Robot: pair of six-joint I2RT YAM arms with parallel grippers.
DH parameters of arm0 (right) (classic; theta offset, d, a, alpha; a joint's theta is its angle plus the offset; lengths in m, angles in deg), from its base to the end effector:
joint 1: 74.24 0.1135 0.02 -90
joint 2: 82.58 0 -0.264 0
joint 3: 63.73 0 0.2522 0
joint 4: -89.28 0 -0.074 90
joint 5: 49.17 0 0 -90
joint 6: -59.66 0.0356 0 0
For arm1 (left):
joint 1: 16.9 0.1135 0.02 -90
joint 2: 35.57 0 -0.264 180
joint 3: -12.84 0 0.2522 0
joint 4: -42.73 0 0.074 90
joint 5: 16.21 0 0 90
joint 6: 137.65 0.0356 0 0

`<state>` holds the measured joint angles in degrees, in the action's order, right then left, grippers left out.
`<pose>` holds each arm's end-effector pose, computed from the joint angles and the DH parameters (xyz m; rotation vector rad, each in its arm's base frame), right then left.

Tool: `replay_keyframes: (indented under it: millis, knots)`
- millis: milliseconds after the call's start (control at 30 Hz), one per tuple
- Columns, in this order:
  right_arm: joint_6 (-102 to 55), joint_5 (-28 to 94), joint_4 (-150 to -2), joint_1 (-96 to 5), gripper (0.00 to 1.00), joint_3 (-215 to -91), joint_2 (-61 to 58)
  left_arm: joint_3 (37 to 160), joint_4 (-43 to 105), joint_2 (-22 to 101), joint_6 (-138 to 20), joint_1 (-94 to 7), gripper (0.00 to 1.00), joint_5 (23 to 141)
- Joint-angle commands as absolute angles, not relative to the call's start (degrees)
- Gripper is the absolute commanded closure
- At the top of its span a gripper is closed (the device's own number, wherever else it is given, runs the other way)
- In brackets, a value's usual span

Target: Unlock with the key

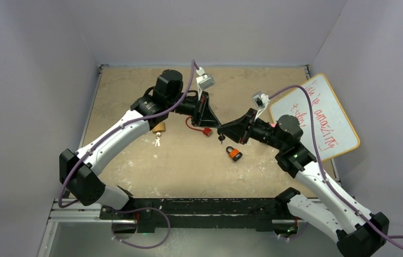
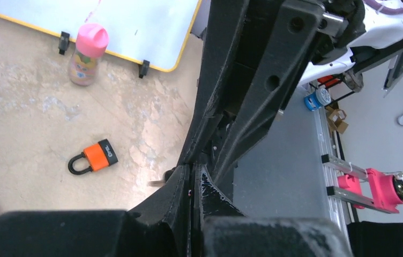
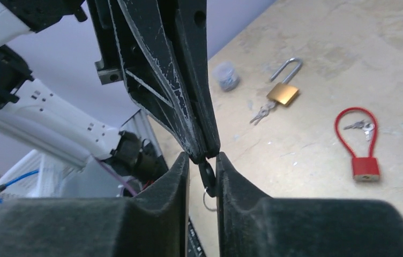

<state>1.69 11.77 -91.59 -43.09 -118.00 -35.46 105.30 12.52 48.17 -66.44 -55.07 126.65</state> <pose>0.1577 0.1155 0.3530 -0.4393 1.5152 1.2451 0.2414 -0.2259 0.3792 1.0025 1.8548 -1.5210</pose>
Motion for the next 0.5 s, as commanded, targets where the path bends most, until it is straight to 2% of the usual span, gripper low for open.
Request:
replay_keyframes:
  millis: [0, 100, 200, 300, 367, 467]
  knots:
    - [2.3, 1.8, -95.9, -43.0, 0.85, -119.1, -34.2, 108.0, 11.2, 46.0, -63.1, -55.2, 1.00, 131.0]
    - [4.1, -0.2, -97.3, -43.0, 0.83, -117.6, -35.3, 108.2, 10.1, 45.7, -61.9, -55.2, 1.00, 131.0]
    - [3.8, -1.1, -97.0, -43.0, 0.68, -117.8, -35.2, 108.2, 10.2, 45.6, -61.9, -55.2, 1.00, 131.4]
    - [3.2, -2.2, -96.2, -43.0, 0.61, -118.5, -33.9, 108.2, 10.6, 45.4, -62.0, -55.2, 1.00, 131.8]
    - [3.2, -2.8, -96.3, -43.0, 0.61, -118.7, -32.9, 108.2, 10.8, 45.2, -62.1, -55.2, 1.00, 131.9]
    - [3.8, -3.0, -97.0, -43.0, 0.73, -118.3, -32.8, 108.4, 10.9, 44.9, -62.0, -55.2, 1.00, 132.0]
